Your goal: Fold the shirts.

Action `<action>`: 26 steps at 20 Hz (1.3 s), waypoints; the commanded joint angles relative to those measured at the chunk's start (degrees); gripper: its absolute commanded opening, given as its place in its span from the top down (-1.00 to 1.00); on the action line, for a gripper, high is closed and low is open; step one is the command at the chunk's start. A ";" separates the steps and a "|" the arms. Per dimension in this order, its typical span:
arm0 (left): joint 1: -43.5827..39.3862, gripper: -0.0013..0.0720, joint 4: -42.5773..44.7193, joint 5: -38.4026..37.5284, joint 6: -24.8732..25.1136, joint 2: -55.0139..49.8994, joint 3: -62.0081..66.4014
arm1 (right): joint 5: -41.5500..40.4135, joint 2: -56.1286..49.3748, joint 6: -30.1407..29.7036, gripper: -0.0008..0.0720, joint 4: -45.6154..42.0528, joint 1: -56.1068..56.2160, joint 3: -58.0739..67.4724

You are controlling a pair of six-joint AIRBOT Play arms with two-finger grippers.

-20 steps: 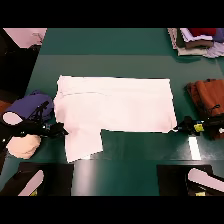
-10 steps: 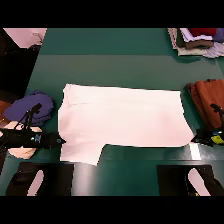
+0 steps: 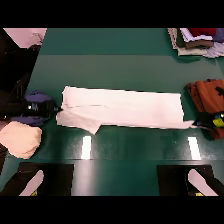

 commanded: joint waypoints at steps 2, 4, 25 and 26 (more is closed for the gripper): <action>0.00 0.90 -0.57 8.09 2.49 -15.98 8.04 | -3.54 -14.49 2.71 0.94 0.81 5.25 10.82; 0.00 0.90 -0.68 11.47 2.49 -21.16 11.19 | -3.69 -19.82 3.54 0.94 0.83 6.36 15.30; -0.13 0.74 -11.19 6.97 8.31 -32.24 21.79 | -5.77 -33.22 -4.39 -0.75 16.37 -2.99 18.73; -0.66 0.90 -11.10 7.08 10.16 -32.28 21.79 | -5.81 -33.79 -5.44 -0.75 17.40 -4.37 17.40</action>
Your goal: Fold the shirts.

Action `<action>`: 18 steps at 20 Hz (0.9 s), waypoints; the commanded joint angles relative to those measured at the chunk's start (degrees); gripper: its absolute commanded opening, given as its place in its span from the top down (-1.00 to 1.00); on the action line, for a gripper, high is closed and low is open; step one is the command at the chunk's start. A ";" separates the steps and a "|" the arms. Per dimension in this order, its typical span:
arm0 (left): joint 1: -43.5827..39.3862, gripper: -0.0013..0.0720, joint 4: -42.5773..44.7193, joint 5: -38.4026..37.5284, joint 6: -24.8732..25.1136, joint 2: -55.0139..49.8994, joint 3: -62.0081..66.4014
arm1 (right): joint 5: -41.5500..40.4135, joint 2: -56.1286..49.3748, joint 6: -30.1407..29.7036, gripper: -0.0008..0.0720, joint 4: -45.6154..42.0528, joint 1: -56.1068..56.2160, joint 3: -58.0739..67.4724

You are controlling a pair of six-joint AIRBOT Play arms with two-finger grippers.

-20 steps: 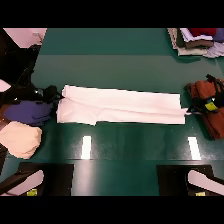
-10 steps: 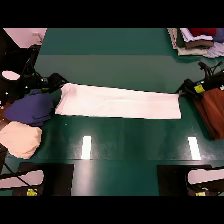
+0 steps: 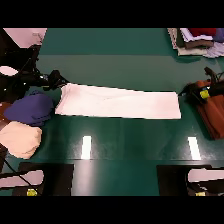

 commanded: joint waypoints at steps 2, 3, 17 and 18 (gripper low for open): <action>-2.62 0.90 -0.07 -1.57 2.71 -0.09 0.17 | 0.28 -1.70 -5.70 -0.73 4.07 -5.16 -6.56; -4.20 0.90 0.15 -0.48 2.71 -0.09 0.17 | 0.37 -3.06 -6.29 -0.69 5.05 -5.29 -6.88; -24.81 0.91 3.50 6.78 0.04 -6.32 4.26 | 2.27 1.88 -8.39 0.94 11.54 1.73 -5.51; -26.38 0.90 3.52 6.84 0.02 -8.31 6.25 | 2.99 4.35 -7.04 0.94 11.56 2.38 -3.98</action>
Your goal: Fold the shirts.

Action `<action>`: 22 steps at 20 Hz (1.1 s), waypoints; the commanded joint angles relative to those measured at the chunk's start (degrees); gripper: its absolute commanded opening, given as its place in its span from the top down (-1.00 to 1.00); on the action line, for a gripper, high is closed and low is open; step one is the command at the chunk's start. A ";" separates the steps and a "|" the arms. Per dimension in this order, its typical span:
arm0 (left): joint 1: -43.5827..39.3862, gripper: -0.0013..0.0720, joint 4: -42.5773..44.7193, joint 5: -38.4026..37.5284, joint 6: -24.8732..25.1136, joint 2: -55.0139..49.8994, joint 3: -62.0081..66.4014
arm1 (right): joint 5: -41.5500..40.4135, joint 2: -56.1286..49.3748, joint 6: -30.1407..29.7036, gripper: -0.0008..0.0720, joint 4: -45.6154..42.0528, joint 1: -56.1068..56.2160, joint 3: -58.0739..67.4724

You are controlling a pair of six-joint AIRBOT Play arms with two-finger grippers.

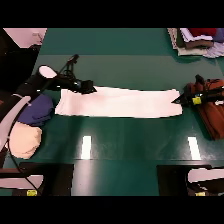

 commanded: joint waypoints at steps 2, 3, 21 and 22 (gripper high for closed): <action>-7.37 0.90 0.48 0.66 -2.34 -8.52 8.48 | 2.32 9.55 5.53 0.94 0.63 3.28 6.21; -8.98 0.90 0.59 0.59 -2.99 -11.02 11.23 | 2.64 11.26 7.34 0.94 0.63 4.87 9.07; -21.44 0.90 2.58 -0.74 -6.29 -24.65 23.91 | 7.74 2.16 19.93 0.94 0.63 28.04 47.63; -20.90 0.90 2.58 -1.62 -6.29 -24.44 23.96 | 7.76 1.49 19.91 0.94 0.61 29.11 48.26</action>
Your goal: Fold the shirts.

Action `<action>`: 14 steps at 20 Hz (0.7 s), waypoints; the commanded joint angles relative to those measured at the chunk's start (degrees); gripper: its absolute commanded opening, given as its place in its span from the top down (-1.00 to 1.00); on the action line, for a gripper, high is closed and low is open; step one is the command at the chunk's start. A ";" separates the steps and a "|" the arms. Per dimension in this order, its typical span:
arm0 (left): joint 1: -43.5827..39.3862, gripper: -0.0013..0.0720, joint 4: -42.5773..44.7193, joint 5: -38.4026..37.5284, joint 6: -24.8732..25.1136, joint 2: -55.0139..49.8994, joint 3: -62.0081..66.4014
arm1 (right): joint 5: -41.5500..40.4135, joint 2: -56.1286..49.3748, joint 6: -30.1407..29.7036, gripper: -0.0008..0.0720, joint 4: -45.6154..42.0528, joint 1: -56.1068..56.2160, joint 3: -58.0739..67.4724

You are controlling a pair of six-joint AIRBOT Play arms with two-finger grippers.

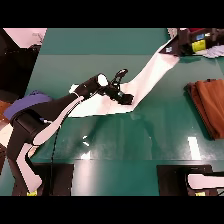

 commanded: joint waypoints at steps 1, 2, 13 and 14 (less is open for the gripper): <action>1.53 0.91 0.44 -2.45 0.09 0.66 0.13 | 0.68 -3.28 0.39 0.94 -0.02 4.52 3.96; 2.86 0.90 0.98 -3.08 0.09 1.57 0.13 | 0.61 -3.87 0.37 0.94 -0.02 5.64 4.28; 32.85 0.90 17.42 -14.14 0.13 23.10 0.13 | -21.73 -15.30 -8.17 0.93 3.96 28.79 4.50; 35.23 0.90 17.42 -14.36 0.11 24.61 0.13 | -23.74 -17.38 -11.28 0.93 7.67 30.73 4.50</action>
